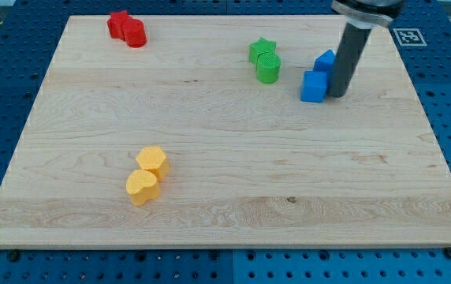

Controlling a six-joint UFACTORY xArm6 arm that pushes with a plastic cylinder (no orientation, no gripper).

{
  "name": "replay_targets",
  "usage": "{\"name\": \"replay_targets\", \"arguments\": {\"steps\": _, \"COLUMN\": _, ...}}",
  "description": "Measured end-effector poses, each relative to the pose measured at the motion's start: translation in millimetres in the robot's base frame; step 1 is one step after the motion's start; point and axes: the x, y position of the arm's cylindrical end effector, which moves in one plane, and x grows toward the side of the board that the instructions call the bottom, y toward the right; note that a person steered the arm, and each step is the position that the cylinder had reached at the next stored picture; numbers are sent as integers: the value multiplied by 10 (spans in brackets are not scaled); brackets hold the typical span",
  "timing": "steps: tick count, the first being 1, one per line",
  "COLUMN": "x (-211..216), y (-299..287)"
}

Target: Slide yellow heart along with yellow hexagon a bit up

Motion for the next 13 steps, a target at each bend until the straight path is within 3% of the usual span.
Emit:
{"name": "replay_targets", "arguments": {"steps": 2, "x": 0, "y": -556}}
{"name": "replay_targets", "arguments": {"steps": 3, "x": 360, "y": -527}}
{"name": "replay_targets", "arguments": {"steps": 5, "x": 1778, "y": -744}}
{"name": "replay_targets", "arguments": {"steps": 6, "x": 2172, "y": -1220}}
{"name": "replay_targets", "arguments": {"steps": 8, "x": 2299, "y": -2765}}
{"name": "replay_targets", "arguments": {"steps": 10, "x": 2156, "y": -2920}}
{"name": "replay_targets", "arguments": {"steps": 13, "x": 1867, "y": -2527}}
